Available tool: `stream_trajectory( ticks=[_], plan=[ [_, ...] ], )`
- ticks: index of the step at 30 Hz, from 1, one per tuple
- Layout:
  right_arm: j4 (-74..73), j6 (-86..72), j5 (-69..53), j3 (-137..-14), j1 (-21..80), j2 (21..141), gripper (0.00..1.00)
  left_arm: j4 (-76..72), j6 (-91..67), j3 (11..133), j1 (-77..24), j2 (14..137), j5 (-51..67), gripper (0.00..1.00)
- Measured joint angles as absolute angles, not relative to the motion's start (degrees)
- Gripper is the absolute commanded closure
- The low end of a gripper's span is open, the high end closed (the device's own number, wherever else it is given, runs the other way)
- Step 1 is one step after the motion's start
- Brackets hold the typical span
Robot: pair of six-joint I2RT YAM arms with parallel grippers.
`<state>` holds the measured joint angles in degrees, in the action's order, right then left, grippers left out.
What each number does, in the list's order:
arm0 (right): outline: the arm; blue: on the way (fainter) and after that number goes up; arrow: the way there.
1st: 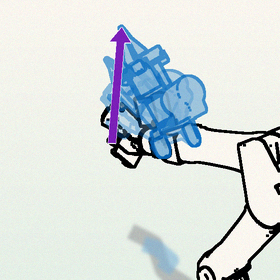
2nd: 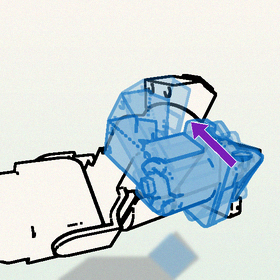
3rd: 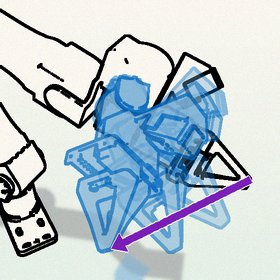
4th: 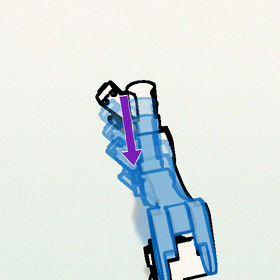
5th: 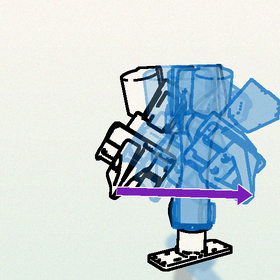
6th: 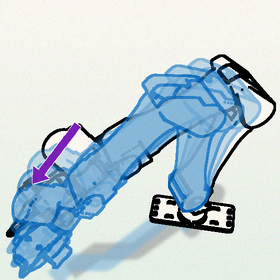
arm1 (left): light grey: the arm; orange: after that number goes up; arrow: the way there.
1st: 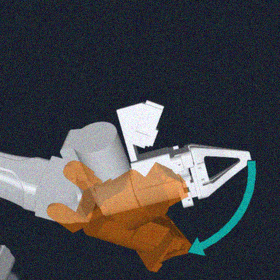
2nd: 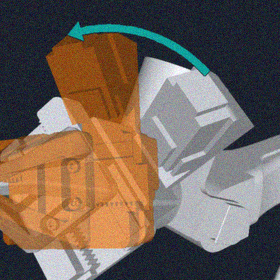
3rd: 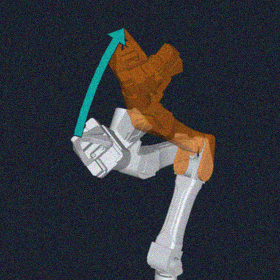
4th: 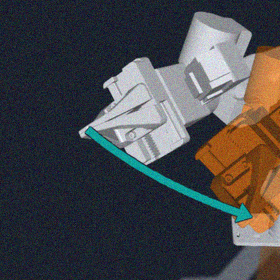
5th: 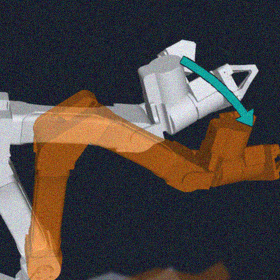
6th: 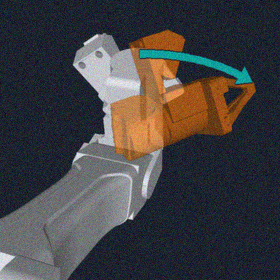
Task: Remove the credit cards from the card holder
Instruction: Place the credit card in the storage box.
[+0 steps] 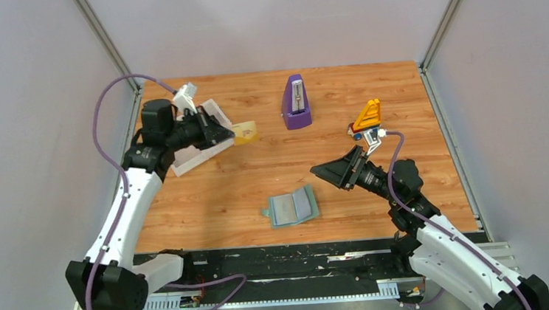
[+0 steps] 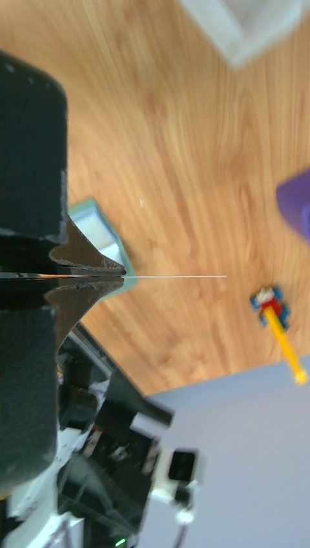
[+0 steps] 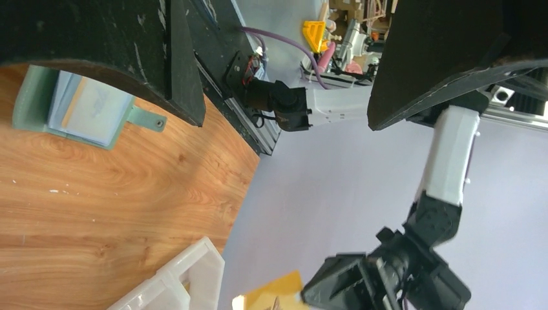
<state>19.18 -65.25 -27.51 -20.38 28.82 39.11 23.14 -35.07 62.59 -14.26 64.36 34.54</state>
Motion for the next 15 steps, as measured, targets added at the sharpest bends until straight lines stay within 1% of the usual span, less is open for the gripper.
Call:
stream_trajectory(
  ticks=[3, 7, 15],
  plan=[
    [16.1, -63.3, -28.0, -20.4, 28.8, 36.9, 0.0, 30.0, -30.8, 67.0, -4.8, 67.9, 34.1, 1.0],
    [11.7, -61.2, -28.4, -20.4, 28.8, 34.0, 0.0, 36.4, -26.4, 73.0, 4.6, 74.0, 31.7, 1.0],
    [7.9, -59.2, -29.0, -19.7, 28.8, 28.3, 0.0, 42.8, -19.9, 82.6, 14.4, 85.1, 27.9, 1.0]
  ],
)
